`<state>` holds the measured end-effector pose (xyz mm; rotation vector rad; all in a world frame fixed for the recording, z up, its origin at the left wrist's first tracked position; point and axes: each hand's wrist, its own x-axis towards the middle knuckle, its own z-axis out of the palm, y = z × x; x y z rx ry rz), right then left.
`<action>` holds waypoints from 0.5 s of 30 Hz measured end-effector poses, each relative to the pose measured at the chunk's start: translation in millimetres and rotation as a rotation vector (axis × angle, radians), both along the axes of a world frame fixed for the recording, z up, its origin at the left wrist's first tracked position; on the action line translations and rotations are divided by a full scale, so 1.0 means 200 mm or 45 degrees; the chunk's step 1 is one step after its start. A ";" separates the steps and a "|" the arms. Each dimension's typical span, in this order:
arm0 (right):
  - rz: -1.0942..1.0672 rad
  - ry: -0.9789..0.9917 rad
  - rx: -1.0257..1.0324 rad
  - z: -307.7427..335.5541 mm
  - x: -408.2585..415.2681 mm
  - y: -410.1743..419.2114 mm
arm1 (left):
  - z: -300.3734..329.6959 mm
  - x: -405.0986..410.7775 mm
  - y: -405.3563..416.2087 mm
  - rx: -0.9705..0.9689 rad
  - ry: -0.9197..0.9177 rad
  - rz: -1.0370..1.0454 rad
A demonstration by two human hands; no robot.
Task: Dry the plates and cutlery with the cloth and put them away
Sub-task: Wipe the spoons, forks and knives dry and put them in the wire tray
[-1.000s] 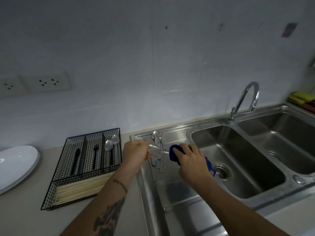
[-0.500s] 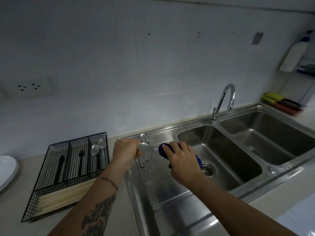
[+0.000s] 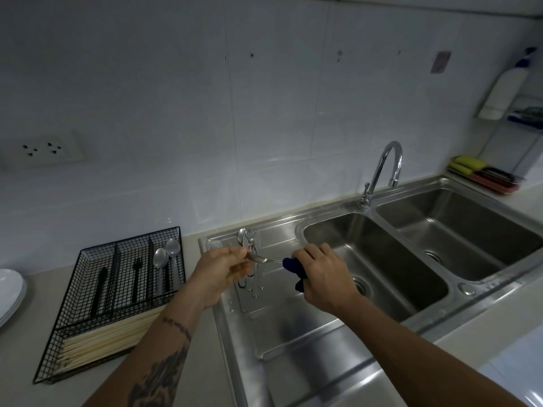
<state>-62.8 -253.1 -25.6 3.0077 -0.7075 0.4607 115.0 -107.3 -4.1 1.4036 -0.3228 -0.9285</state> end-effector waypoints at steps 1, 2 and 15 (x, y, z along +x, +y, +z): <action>-0.004 -0.020 0.027 -0.01 0.00 0.00 | -0.01 -0.01 0.00 -0.001 -0.063 -0.001; -0.008 -0.045 0.053 -0.01 -0.01 0.00 | -0.02 -0.02 0.00 -0.001 -0.126 0.009; 0.116 -0.310 -0.058 -0.12 0.03 0.15 | 0.03 -0.13 -0.17 -0.050 0.086 0.380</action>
